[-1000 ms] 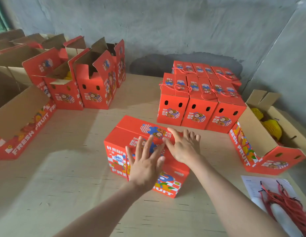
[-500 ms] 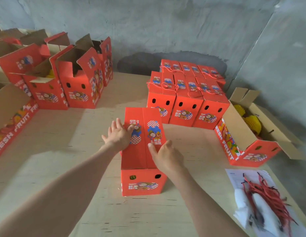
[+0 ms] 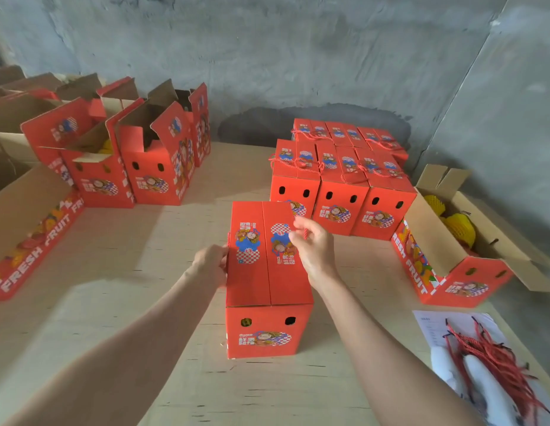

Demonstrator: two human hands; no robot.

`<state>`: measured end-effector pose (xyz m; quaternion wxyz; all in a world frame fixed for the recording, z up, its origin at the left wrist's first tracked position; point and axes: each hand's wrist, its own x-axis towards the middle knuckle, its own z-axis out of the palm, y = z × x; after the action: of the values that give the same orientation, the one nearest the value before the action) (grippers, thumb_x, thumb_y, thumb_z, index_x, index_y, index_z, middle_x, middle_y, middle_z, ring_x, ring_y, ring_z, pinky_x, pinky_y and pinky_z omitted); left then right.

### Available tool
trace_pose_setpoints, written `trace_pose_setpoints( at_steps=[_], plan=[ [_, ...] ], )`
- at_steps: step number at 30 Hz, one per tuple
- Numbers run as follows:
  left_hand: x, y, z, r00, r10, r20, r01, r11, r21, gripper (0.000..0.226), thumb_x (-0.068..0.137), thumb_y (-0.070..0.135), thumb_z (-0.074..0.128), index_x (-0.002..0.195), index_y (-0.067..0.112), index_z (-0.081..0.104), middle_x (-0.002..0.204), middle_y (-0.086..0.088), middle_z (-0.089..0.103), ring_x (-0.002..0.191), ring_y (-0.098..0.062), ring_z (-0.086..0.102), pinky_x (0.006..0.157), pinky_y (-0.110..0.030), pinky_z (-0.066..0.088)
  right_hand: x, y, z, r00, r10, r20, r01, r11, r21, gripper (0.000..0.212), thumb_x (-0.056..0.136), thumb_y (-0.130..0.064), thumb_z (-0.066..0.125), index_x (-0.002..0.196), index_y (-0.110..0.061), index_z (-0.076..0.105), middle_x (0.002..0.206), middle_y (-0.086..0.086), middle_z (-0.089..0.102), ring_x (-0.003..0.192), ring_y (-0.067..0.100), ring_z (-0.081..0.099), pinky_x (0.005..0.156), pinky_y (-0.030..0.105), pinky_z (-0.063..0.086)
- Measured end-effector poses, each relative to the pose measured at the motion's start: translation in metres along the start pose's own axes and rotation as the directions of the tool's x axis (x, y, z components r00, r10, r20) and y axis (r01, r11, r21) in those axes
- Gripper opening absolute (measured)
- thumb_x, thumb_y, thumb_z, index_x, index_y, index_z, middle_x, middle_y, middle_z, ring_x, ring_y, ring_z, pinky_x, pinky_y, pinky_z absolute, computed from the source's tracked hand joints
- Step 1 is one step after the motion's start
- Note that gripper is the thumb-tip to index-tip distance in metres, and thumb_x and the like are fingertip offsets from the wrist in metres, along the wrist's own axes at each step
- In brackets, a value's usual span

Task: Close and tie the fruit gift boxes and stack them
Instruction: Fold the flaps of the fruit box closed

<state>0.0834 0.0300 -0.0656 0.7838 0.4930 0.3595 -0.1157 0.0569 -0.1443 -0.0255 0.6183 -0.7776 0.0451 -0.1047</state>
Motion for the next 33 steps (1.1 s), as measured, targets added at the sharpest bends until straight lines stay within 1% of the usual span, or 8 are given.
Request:
trace_pose_setpoints(
  at_steps=[4, 7, 11, 17, 19, 24, 28, 33],
  plan=[
    [-0.022, 0.026, 0.02, 0.942, 0.333, 0.027, -0.333, 0.943, -0.004, 0.029, 0.098, 0.006, 0.041, 0.07, 0.009, 0.049, 0.066, -0.005, 0.052, 0.052, -0.015, 0.048, 0.052, -0.022, 0.039, 0.006, -0.047, 0.024, 0.964, -0.213, 0.157, 0.224, 0.973, -0.057, 0.022, 0.089, 0.002, 0.055, 0.106, -0.002, 0.068, 0.099, 0.007, 0.068, 0.075, 0.01, 0.059, 0.075, 0.027, 0.051],
    [-0.049, 0.04, 0.031, 0.809, 0.568, 0.15, -0.572, 0.82, -0.021, 0.026, 0.094, -0.007, 0.034, 0.088, 0.011, 0.053, 0.074, -0.007, 0.06, 0.061, -0.017, 0.056, 0.05, -0.021, 0.047, 0.0, -0.068, 0.045, 0.94, -0.23, 0.251, 0.267, 0.955, -0.126, 0.026, 0.088, 0.004, 0.052, 0.107, -0.002, 0.068, 0.103, 0.012, 0.07, 0.085, 0.018, 0.064, 0.08, 0.029, 0.052],
    [-0.081, 0.067, 0.037, 0.471, 0.833, 0.29, -0.875, 0.401, 0.272, 0.038, 0.085, -0.006, 0.034, 0.101, 0.024, 0.052, 0.089, -0.002, 0.07, 0.084, -0.013, 0.069, 0.072, -0.027, 0.056, -0.004, -0.079, 0.057, 0.961, -0.014, 0.276, 0.045, 0.993, -0.105, 0.024, 0.087, 0.004, 0.046, 0.106, 0.0, 0.06, 0.077, 0.011, 0.063, 0.061, 0.021, 0.056, 0.058, 0.03, 0.042],
    [-0.091, 0.068, 0.023, 0.185, 0.845, 0.501, -0.846, -0.123, 0.519, 0.03, 0.085, 0.002, 0.049, 0.107, 0.011, 0.067, 0.092, -0.006, 0.073, 0.088, -0.024, 0.068, 0.077, -0.028, 0.052, -0.009, -0.09, 0.059, 0.937, 0.135, 0.323, -0.144, 0.99, 0.004, 0.029, 0.09, -0.006, 0.044, 0.069, -0.015, 0.061, 0.054, -0.003, 0.061, 0.054, 0.011, 0.053, 0.055, 0.023, 0.039],
    [-0.083, 0.069, 0.015, 0.216, 0.915, 0.341, -0.812, -0.025, 0.583, 0.024, 0.087, 0.005, 0.051, 0.103, 0.01, 0.067, 0.092, -0.008, 0.073, 0.087, -0.028, 0.066, 0.077, -0.036, 0.052, -0.002, -0.097, 0.057, 0.974, 0.104, 0.199, -0.088, 0.992, -0.09, 0.021, 0.085, -0.011, 0.055, 0.07, -0.005, 0.067, 0.067, 0.007, 0.065, 0.061, 0.014, 0.052, 0.061, 0.027, 0.037],
    [-0.057, 0.02, -0.008, 0.77, 0.553, 0.319, -0.58, 0.396, 0.712, 0.016, 0.097, 0.027, 0.046, 0.096, 0.017, 0.058, 0.098, -0.003, 0.057, 0.092, -0.028, 0.055, 0.082, -0.031, 0.043, 0.014, -0.119, 0.048, 0.963, 0.21, 0.166, -0.253, 0.92, 0.301, 0.012, 0.087, -0.005, 0.055, 0.079, -0.004, 0.063, 0.071, 0.007, 0.062, 0.056, 0.012, 0.058, 0.045, 0.013, 0.04],
    [-0.053, -0.017, -0.019, 0.774, 0.398, 0.493, -0.634, 0.484, 0.603, 0.045, 0.1, 0.029, 0.042, 0.142, 0.016, 0.035, 0.136, -0.005, 0.051, 0.124, -0.025, 0.05, 0.106, -0.04, 0.039, 0.018, -0.126, 0.051, 0.971, 0.195, 0.136, -0.227, 0.929, 0.293, 0.015, 0.092, -0.004, 0.05, 0.083, -0.001, 0.062, 0.067, 0.008, 0.061, 0.044, 0.011, 0.056, 0.04, 0.011, 0.042],
    [-0.05, -0.007, -0.018, 0.744, 0.515, 0.425, -0.65, 0.411, 0.639, 0.041, 0.1, 0.02, 0.039, 0.14, 0.015, 0.035, 0.133, -0.01, 0.052, 0.119, -0.028, 0.052, 0.1, -0.04, 0.043, 0.021, -0.137, 0.053, 0.973, 0.181, 0.144, -0.219, 0.923, 0.317, 0.027, 0.091, -0.004, 0.053, 0.065, -0.007, 0.06, 0.065, 0.006, 0.06, 0.037, 0.008, 0.049, 0.05, 0.021, 0.045]
  ],
)
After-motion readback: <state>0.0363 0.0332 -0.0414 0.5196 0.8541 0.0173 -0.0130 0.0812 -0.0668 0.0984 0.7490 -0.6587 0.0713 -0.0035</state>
